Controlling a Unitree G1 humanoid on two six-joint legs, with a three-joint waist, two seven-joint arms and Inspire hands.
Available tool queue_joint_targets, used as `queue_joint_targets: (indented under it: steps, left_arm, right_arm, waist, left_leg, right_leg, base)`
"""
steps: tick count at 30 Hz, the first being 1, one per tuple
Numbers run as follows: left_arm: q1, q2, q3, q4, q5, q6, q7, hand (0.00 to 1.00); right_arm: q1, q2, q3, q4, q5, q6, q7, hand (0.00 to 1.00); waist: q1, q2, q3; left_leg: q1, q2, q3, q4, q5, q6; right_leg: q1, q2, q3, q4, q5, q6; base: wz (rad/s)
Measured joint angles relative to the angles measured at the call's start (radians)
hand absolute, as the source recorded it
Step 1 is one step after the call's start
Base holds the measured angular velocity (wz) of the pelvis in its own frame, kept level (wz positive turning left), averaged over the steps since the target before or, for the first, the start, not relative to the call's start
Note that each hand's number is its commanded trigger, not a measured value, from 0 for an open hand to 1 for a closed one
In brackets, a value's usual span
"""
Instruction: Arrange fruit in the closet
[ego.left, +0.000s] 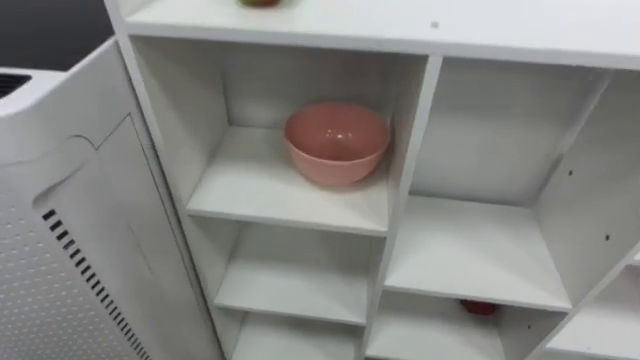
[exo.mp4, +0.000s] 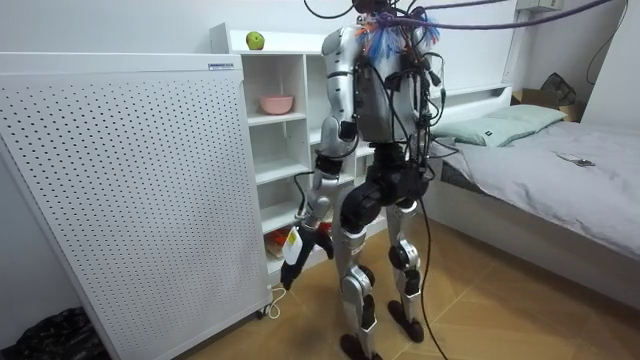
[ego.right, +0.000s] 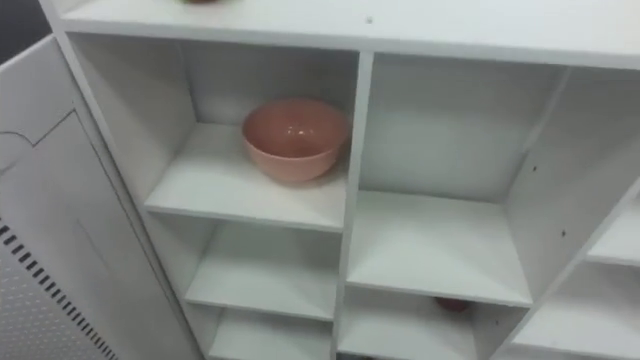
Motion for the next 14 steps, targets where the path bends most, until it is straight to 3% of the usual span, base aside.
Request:
queue_joint_targets:
  steps: [6,11,14]
  left_arm:
    - [0.037,-0.020,0.102,-0.026,0.033,-0.002,-0.002,0.00]
    - [0.056,-0.029,0.129,-0.058,0.037,-0.006,-0.004,0.00]
    - [0.059,-0.044,0.142,-0.058,0.040,-0.006,-0.016,0.00]
  right_arm:
    - [0.115,0.033,-0.026,-0.014,-0.073,0.001,0.030,0.00]
    - [0.150,0.081,-0.041,-0.021,-0.151,-0.001,0.056,0.00]
    - [0.161,0.105,-0.041,-0.023,-0.185,-0.001,0.080,0.00]
  waist:
    - [-0.012,-0.001,0.0023]
    - [-0.031,0.005,0.0005]
    - [-0.033,0.008,0.0013]
  left_leg:
    - [0.138,-0.005,0.007,-0.060,0.000,0.000]
    - [0.191,-0.003,0.009,-0.091,0.000,0.000]
    - [0.213,-0.003,0.014,-0.103,0.000,0.000]
  right_leg:
    - [0.139,0.006,-0.008,-0.065,0.006,0.007]
    - [0.182,0.012,-0.008,-0.080,0.006,0.007]
    - [0.194,0.014,0.014,-0.080,0.006,0.007]
  base:
    - [-0.02]
    - [-0.02]
    - [-0.08]
